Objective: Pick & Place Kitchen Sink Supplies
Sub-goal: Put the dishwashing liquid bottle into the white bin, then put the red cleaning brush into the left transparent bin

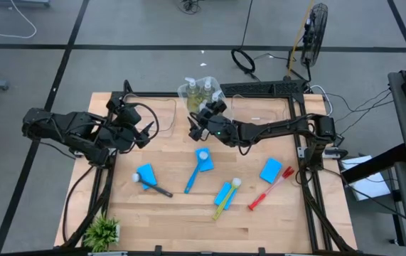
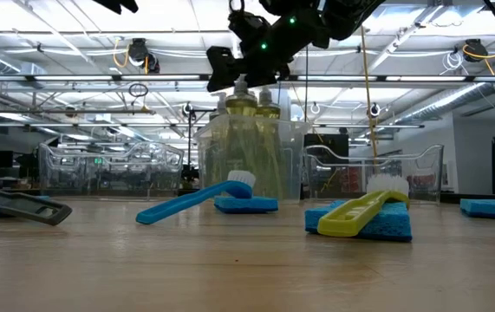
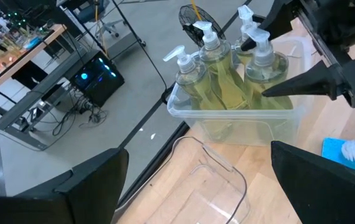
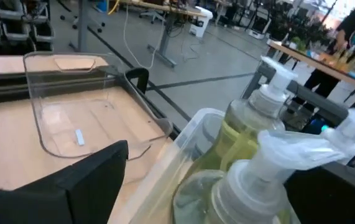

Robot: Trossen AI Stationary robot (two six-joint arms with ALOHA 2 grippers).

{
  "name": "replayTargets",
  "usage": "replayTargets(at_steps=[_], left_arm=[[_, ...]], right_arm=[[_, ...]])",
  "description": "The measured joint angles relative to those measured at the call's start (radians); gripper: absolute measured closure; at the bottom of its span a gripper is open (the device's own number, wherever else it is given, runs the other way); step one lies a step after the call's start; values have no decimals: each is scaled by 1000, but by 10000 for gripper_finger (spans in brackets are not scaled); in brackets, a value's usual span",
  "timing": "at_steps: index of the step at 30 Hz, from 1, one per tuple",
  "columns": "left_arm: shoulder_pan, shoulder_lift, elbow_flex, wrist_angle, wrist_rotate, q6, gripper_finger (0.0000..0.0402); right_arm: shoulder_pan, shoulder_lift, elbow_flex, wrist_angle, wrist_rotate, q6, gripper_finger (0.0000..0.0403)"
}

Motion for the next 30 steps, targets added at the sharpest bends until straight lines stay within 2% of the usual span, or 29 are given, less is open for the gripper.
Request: replayTargets(at_steps=[8,18,30], left_arm=[[0,0,0,1,4,-2,9],[0,0,0,5,20,-3,9],[0,0,0,5,20,-2,9]], right_arm=[[2,-67,-1,-15,29,-82,22],[10,-110,1,-86,29,-81,21],[110,-204,0,-120,27,-206,22]])
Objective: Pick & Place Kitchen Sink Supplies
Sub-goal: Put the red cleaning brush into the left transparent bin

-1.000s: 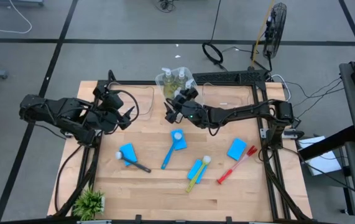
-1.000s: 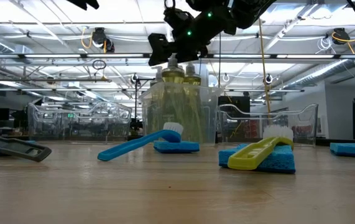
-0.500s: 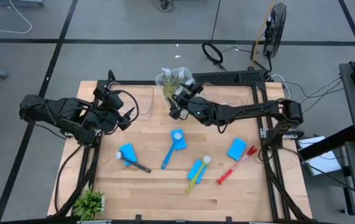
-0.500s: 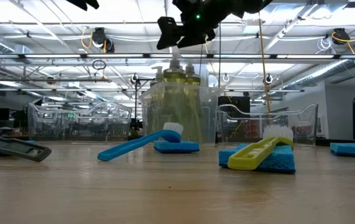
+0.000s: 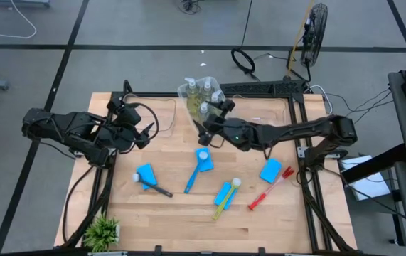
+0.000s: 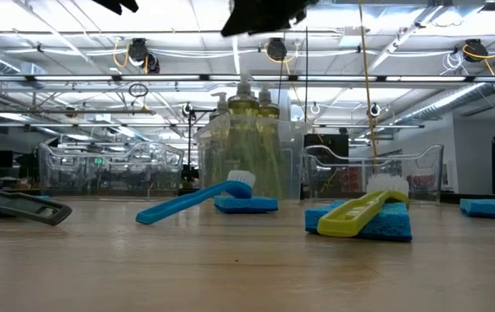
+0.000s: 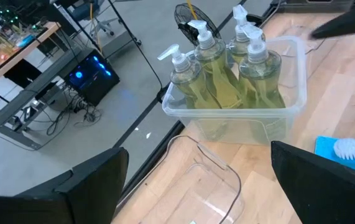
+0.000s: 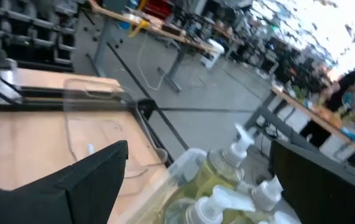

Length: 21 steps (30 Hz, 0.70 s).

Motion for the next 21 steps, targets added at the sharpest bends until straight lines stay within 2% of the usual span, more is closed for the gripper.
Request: replayTargets(at_steps=[15,18,21], left_arm=[[0,0,0,1,5,-18,9],[0,0,0,3,56,-42,9],[0,0,0,10,132,-73,9]], right_arm=[[131,-188,0,-168,0,-31,22],[151,-237,0,-273,-1,-3,22],[156,-295,0,-425,-2,126,21]])
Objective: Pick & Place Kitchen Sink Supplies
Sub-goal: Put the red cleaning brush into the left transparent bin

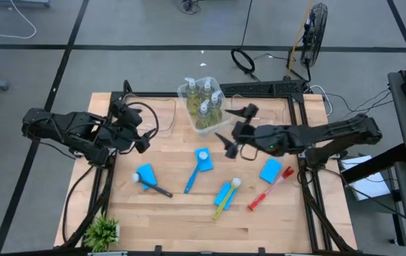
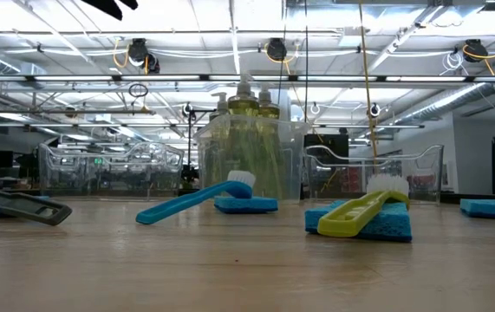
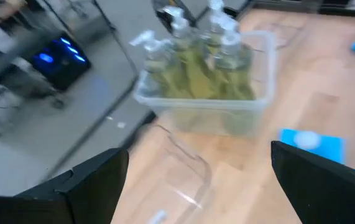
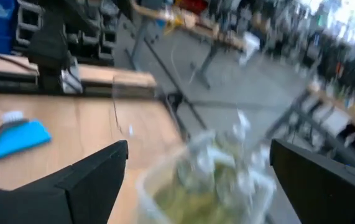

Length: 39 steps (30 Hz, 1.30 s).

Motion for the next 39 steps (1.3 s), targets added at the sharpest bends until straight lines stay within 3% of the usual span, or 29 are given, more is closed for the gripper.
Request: replayTargets(at_steps=[5,16,24,32,39], left_arm=[[0,0,0,40,123,-75,9],[-40,74,1,229,180,-176,9],[-102,184,1,231,180,-330,9],[-157,237,1,232,180,-492,9],[-198,239,0,232,179,-590,9]], right_arm=[[-1,-116,0,-306,-23,232,23],[12,-300,0,-600,-413,389,21],[76,-374,-1,-794,-420,473,21],[126,-503,-173,-760,-420,563,21],[136,-642,-434,-524,-421,599,22]])
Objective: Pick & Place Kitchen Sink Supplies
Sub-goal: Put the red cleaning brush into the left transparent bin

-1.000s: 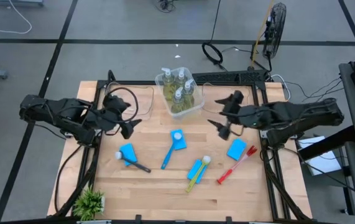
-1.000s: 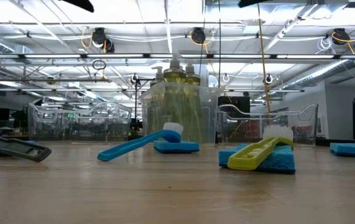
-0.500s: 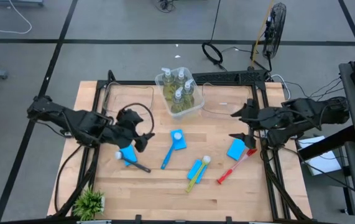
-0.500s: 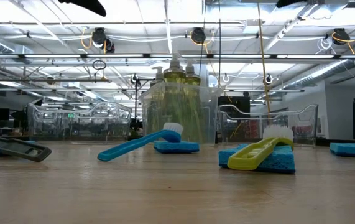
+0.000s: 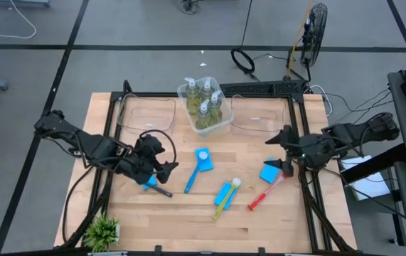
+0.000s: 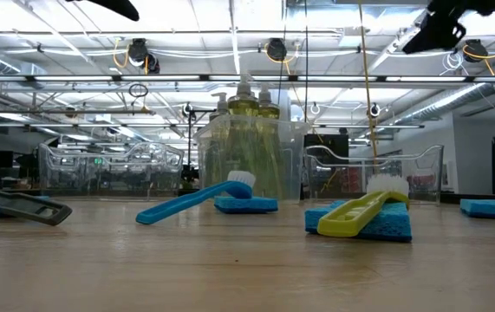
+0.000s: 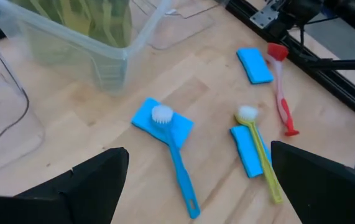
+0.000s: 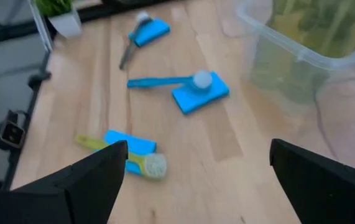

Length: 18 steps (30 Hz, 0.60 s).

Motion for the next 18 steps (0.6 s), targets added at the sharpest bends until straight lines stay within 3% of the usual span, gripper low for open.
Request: replayTargets(at_steps=[8,18], left_arm=[[-5,0,0,0,-4,-24,9],[-4,0,0,0,-27,-23,9]], right_arm=[[0,-109,-268,451,0,-1,22],[0,-120,-520,1063,-1,23,22]])
